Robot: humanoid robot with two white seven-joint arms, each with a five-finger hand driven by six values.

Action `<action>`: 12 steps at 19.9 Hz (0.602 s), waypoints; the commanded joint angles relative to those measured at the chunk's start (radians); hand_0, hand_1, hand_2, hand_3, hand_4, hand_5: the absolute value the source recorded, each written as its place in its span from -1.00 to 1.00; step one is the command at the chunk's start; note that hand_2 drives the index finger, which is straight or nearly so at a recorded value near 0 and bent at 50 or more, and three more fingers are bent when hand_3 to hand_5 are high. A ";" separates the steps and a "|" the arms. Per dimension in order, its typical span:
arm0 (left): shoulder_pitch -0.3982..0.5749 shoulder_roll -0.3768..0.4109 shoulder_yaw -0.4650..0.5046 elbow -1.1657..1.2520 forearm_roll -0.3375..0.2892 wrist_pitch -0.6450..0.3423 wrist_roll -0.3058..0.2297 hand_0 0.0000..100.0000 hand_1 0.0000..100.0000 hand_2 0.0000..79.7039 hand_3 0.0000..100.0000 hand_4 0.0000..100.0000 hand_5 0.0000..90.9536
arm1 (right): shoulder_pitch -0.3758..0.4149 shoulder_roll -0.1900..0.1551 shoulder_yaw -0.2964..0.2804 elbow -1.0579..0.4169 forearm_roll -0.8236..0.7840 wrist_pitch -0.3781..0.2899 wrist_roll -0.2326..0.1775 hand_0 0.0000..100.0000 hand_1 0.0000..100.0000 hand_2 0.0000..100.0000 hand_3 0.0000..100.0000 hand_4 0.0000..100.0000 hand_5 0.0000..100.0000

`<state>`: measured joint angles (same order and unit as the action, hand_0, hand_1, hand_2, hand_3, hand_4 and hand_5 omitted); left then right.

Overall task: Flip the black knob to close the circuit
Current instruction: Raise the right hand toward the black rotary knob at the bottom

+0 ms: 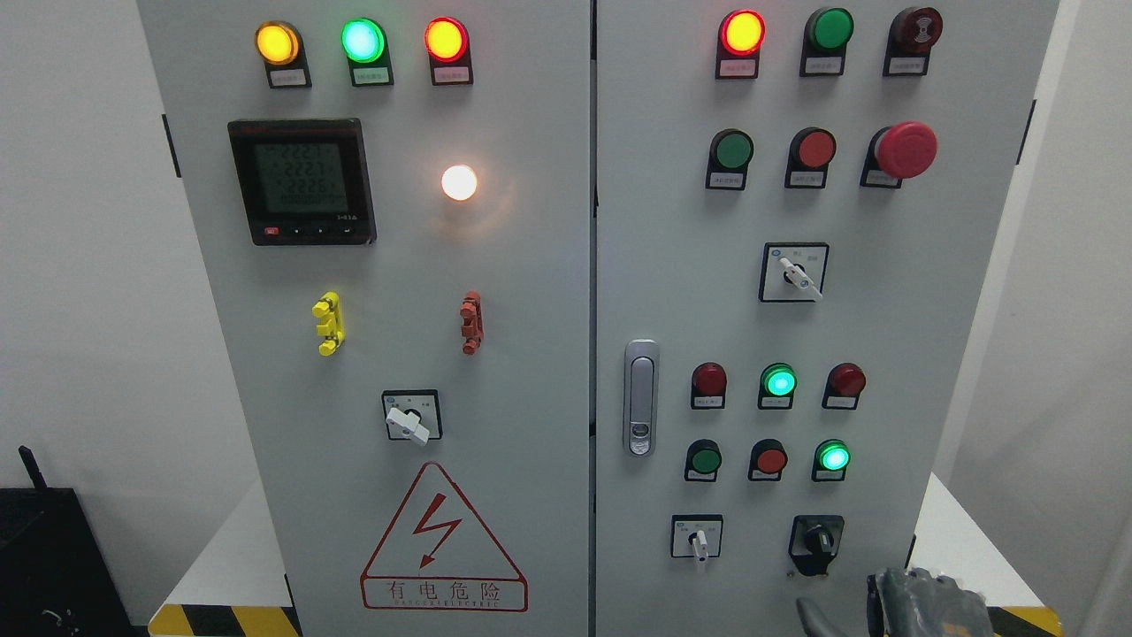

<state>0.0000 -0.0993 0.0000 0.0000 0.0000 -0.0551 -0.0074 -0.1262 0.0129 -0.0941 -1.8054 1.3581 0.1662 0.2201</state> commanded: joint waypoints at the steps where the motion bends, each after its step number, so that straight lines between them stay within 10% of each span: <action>1: 0.034 0.000 0.011 -0.034 0.008 0.000 0.000 -1.00 -1.00 -1.00 -0.90 -0.95 -1.00 | -0.003 0.021 0.005 0.015 -0.001 0.015 0.001 -1.00 -0.85 0.75 1.00 0.60 0.76; 12: 0.034 0.001 0.011 -0.034 0.008 0.000 0.000 -1.00 -1.00 -1.00 -0.90 -0.95 -1.00 | -0.041 0.022 0.002 0.041 0.004 0.019 0.004 -1.00 -0.84 0.75 1.00 0.60 0.76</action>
<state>0.0000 -0.0993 0.0000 0.0000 0.0000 -0.0551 -0.0074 -0.1544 0.0252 -0.0908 -1.7828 1.3604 0.1859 0.2161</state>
